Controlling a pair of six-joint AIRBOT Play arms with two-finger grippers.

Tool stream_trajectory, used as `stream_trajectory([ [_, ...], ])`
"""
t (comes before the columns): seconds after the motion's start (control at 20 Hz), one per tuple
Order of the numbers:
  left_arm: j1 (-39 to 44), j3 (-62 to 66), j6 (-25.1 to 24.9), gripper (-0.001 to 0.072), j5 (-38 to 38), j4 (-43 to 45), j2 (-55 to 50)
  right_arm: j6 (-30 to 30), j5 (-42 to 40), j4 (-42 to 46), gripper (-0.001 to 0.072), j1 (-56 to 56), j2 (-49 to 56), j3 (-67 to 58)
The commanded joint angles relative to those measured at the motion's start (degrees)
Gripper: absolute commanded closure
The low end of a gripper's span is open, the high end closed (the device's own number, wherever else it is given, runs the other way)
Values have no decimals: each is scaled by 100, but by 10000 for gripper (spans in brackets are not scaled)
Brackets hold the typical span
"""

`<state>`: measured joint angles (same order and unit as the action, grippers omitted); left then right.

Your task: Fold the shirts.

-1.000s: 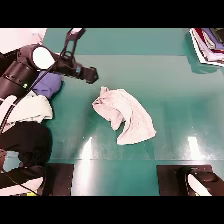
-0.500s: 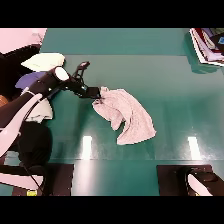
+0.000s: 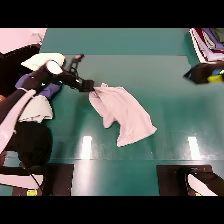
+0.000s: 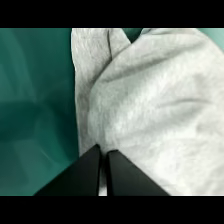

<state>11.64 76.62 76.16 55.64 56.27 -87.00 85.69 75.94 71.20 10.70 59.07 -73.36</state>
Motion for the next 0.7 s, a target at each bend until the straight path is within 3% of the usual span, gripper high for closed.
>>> stream_trajectory([
  [0.0,-216,76,-13,683,144,638,568,72,175,-98,156,44,468,1303],
  [0.2,-216,74,-11,683,365,743,629,-116,-675,-549,166,546,1436,2162],
  [0.4,-216,74,-13,683,459,778,629,-116,-1449,-719,166,1134,2153,2131],
  [0.55,-216,74,-13,683,487,791,629,-116,-1576,-719,259,1318,2487,1827],
  [0.6,-216,74,-13,683,485,791,629,-116,-1580,-723,323,1322,2568,1711],
  [0.65,-216,74,-11,683,490,791,629,-116,-1580,-715,446,1353,2629,1591],
])
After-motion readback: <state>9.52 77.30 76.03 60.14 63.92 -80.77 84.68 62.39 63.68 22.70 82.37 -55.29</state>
